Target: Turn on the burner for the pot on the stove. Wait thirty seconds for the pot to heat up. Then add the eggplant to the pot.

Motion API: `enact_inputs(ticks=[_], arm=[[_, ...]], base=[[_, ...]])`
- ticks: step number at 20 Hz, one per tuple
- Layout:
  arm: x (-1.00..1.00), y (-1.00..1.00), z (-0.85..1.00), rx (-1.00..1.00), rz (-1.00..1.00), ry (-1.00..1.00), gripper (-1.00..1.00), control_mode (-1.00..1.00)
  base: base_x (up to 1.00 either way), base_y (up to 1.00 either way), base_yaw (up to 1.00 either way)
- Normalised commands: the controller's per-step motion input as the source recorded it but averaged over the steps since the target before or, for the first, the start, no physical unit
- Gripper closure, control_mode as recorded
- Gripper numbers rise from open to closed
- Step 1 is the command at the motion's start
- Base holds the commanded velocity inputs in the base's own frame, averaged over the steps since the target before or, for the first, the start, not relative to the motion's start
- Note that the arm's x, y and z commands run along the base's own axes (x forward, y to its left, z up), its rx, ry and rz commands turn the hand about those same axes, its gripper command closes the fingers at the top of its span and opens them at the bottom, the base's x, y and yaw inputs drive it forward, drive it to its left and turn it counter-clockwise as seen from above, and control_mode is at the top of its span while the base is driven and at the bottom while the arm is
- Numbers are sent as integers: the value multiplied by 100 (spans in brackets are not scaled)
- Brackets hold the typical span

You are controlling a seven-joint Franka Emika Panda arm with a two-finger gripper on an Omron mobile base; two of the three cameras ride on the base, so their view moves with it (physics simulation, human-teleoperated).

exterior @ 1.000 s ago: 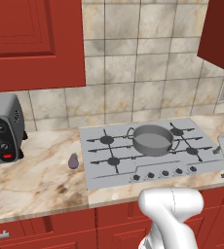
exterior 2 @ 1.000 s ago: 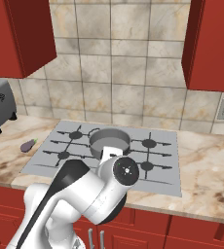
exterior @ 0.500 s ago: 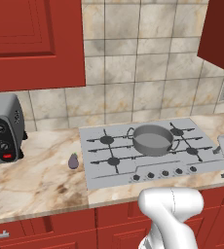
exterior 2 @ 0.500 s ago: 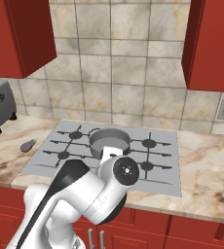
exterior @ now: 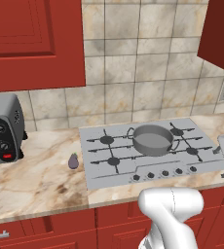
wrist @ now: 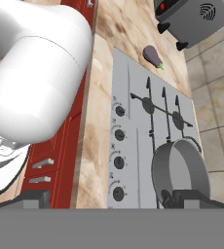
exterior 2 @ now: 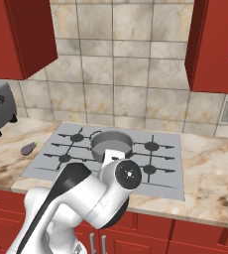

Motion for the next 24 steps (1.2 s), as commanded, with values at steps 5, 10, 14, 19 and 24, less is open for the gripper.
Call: enact_inputs(ticks=[5, 10, 14, 19, 24], arm=[[0, 0, 0, 0, 0, 0, -100, -100], [0, 0, 0, 0, 0, 0, -100, -100], [0, 0, 0, 0, 0, 0, -100, -100], [0, 0, 0, 0, 0, 0, -100, -100], [0, 0, 0, 0, 0, 0, -100, -100]], base=[[0, 0, 0], [0, 0, 0], [0, 0, 0], [0, 0, 0], [0, 0, 0]])
